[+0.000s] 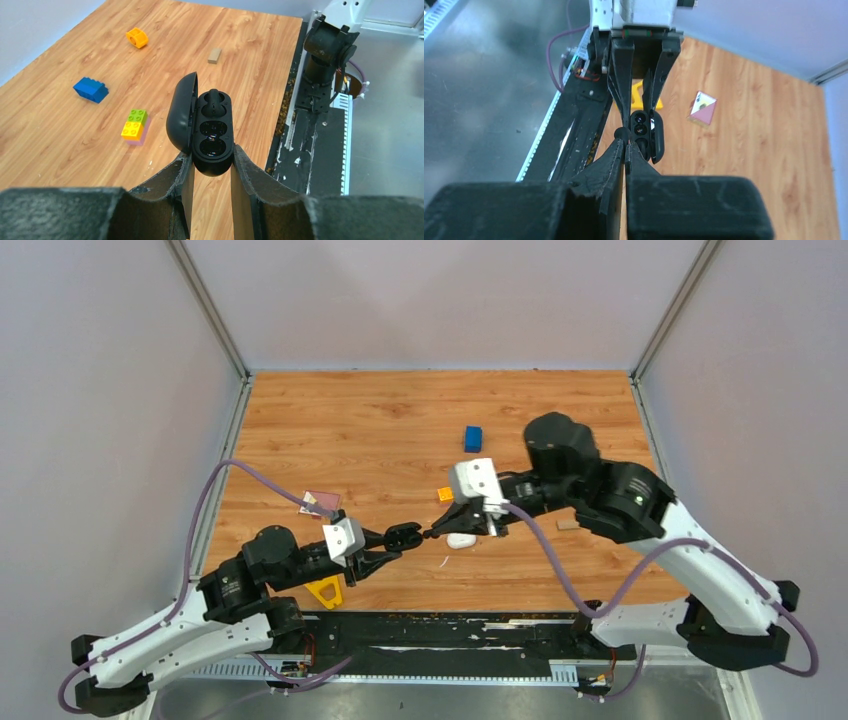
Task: Insert the wireless bluetooth earbuds into the charging case
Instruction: Place the earbud in the charging case.
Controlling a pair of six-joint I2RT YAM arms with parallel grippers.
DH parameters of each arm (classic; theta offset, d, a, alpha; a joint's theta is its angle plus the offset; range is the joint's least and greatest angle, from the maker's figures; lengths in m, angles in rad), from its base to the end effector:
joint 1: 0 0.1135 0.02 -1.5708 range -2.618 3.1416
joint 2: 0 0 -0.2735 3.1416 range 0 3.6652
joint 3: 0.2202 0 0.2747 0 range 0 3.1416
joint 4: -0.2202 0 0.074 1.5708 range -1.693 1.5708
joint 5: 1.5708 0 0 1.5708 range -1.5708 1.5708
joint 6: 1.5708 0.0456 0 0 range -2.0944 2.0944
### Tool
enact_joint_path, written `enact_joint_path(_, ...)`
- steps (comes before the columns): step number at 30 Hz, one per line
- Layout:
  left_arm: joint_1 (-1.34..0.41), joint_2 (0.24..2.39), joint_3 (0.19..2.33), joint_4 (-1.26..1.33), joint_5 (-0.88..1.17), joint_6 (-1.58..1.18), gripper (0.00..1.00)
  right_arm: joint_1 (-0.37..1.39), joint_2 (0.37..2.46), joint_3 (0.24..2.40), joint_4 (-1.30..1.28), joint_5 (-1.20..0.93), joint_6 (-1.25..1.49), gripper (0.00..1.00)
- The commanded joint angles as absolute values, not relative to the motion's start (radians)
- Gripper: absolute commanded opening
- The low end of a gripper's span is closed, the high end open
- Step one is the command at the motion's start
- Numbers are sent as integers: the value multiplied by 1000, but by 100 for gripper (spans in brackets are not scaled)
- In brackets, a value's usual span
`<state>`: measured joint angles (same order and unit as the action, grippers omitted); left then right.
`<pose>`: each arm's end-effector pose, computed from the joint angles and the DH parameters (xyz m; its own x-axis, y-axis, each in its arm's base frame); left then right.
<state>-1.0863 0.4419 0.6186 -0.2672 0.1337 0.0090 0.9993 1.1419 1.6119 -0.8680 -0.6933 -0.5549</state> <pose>0.0621 -0.1310 0.3259 -0.0336 0.0831 -0.9960 0.9392 0.3434 -0.0031 0.0937 0.1997 0.4949 0.3305 -0.2352 -0.9140 -0.9311 -0.2393 -0.2751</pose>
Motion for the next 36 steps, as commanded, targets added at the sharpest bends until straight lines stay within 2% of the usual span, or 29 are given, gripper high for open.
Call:
enact_joint_path(1,-1090,422,624,-254,165,60,0,1051,1232,1702,-999,-605,-619,0)
enact_joint_path(5,-1090,419,612,-236,176,53,0,1124,1286,1715,-999,-473,-649,0)
enact_joint_path(13,-1090,426,606,-223,200,84,0,1214,1397,1758,-954,-401,-652,0)
enact_joint_path(36,-1090,366,578,-202,212,73,0,1236,1480,1741,-923,-333,-639,0)
